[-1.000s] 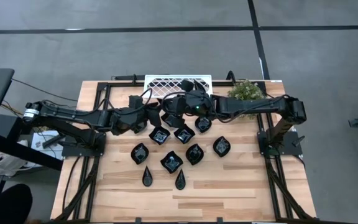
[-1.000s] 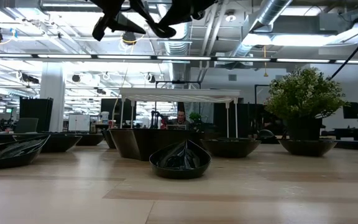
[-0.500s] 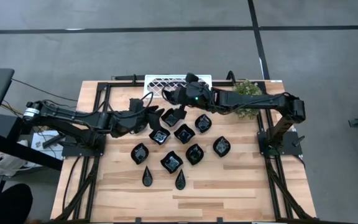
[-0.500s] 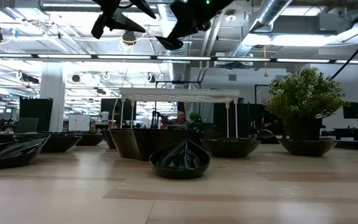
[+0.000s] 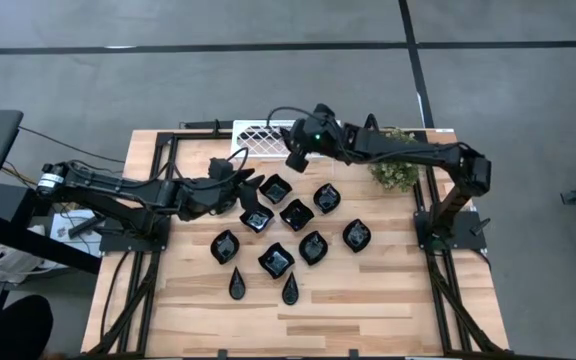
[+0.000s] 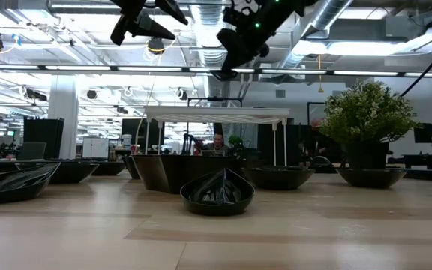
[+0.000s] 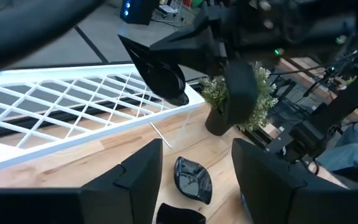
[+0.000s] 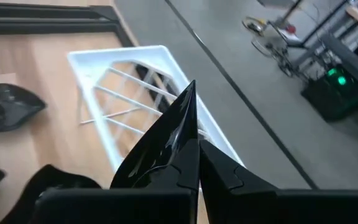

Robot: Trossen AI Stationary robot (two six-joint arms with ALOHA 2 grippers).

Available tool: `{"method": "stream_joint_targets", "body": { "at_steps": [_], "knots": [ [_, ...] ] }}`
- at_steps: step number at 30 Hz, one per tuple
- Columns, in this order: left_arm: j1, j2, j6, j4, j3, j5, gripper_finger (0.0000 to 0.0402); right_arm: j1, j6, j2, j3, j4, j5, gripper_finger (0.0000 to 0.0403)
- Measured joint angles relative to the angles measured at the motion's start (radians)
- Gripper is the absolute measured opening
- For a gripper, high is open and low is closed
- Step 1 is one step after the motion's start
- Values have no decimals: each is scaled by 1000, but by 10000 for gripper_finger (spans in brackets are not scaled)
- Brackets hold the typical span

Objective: Pick & Place Mini shaped plates
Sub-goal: Stack the drop-shaped plate on top of the other drop-shaped plates on the shelf

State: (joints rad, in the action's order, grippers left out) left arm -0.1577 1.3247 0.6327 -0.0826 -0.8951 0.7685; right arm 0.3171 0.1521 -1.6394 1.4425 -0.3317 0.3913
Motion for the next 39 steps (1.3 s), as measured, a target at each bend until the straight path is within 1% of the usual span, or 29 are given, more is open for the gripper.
{"method": "stream_joint_targets", "body": {
  "at_steps": [3, 7, 12, 14, 17, 19, 23, 28, 31, 34, 39],
  "knots": [
    [0, 0, -8, -4, 0, 0, 196, 41, -35, 6, 0, -19, -4, 0],
    [0, 0, -16, -7, 0, 0, 193, 102, -88, 12, -1, -72, -53, 0],
    [0, 0, -77, -3, 6, -37, 187, 170, -143, 21, -1, -150, -94, 0],
    [2, -5, -71, -3, 30, -41, 185, 195, -163, 24, -1, -161, -125, 0],
    [3, -28, -15, -2, 91, -50, 180, 231, -173, 24, -1, -181, -192, 0],
    [2, -61, 14, 11, 140, -63, 177, 252, -178, 24, -1, -187, -235, 0],
    [2, -159, 22, 45, 236, -71, 172, 291, -185, 24, -1, -209, -306, 0],
    [0, -313, -19, 67, 341, -71, 171, 347, -208, 24, -1, -281, -377, 0],
    [0, -393, -48, 87, 379, -82, 172, 366, -230, 24, -1, -292, -420, 0],
    [0, -445, -71, 98, 410, -85, 171, 380, -233, 24, -1, -293, -448, 0],
    [0, -476, -102, 111, 446, -86, 172, 385, -226, 15, -1, -289, -480, 0]
  ]
}}
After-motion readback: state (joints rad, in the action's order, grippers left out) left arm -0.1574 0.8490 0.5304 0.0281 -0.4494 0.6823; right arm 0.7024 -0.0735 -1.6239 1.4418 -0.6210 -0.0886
